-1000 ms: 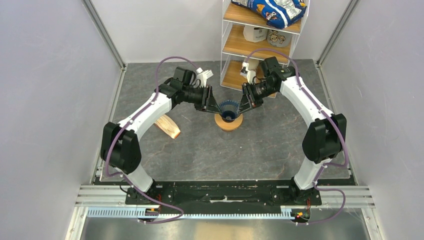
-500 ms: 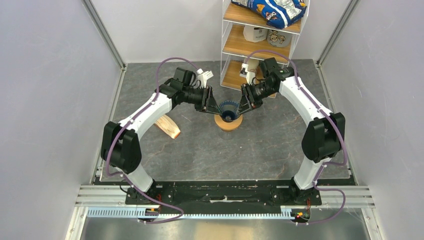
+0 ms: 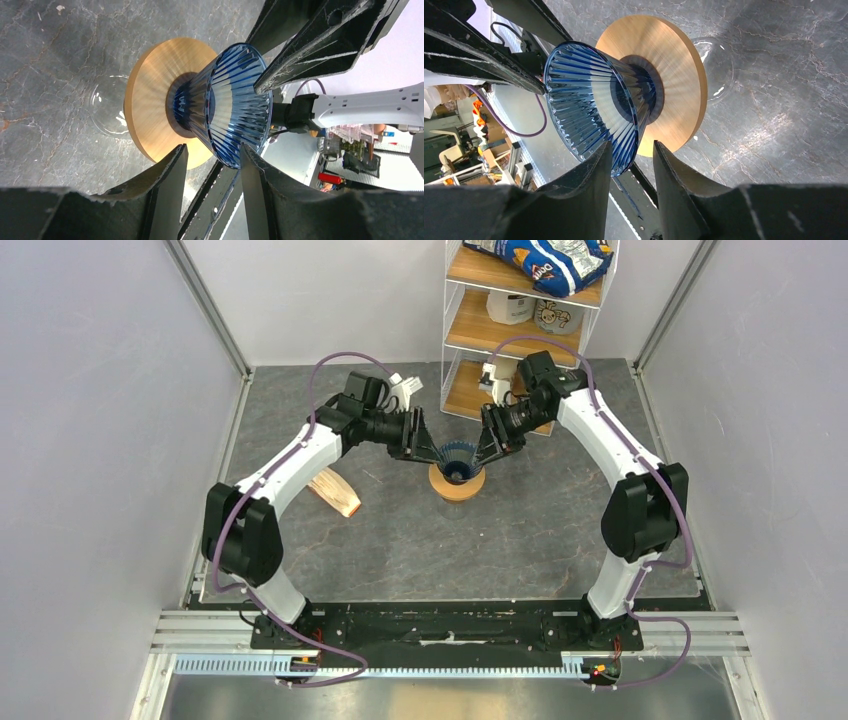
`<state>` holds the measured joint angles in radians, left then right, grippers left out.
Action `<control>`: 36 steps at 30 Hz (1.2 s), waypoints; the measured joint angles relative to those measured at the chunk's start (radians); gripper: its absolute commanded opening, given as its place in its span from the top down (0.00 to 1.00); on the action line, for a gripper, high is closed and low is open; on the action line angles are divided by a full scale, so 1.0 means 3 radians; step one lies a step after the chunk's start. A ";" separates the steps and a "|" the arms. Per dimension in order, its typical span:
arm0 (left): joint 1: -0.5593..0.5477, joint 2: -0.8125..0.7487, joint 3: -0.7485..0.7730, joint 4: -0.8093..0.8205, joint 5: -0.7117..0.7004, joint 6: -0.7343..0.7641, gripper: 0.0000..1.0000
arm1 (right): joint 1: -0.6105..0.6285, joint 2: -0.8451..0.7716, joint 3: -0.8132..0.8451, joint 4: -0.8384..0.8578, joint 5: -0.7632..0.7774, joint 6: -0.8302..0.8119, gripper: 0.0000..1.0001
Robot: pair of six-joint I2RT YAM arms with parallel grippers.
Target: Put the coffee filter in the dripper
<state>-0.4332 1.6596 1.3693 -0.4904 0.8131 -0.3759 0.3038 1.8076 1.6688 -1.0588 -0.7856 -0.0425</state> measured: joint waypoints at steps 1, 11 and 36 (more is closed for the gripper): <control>0.0001 0.0000 0.0008 0.0009 0.0000 -0.0022 0.49 | 0.0000 0.0004 0.0015 -0.0001 0.0001 0.0000 0.56; 0.0019 0.0126 0.0039 0.0120 -0.0005 -0.0160 0.59 | 0.0000 0.0061 0.0064 -0.0004 0.0022 0.0004 0.61; 0.0019 0.0163 -0.0051 0.0210 0.0031 -0.0191 0.71 | 0.0015 0.0137 0.0070 0.0058 -0.0039 0.0088 0.64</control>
<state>-0.4274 1.7084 1.3540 -0.4274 0.8223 -0.4332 0.3084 1.8488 1.6897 -1.0412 -0.7975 -0.0162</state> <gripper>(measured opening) 0.311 0.356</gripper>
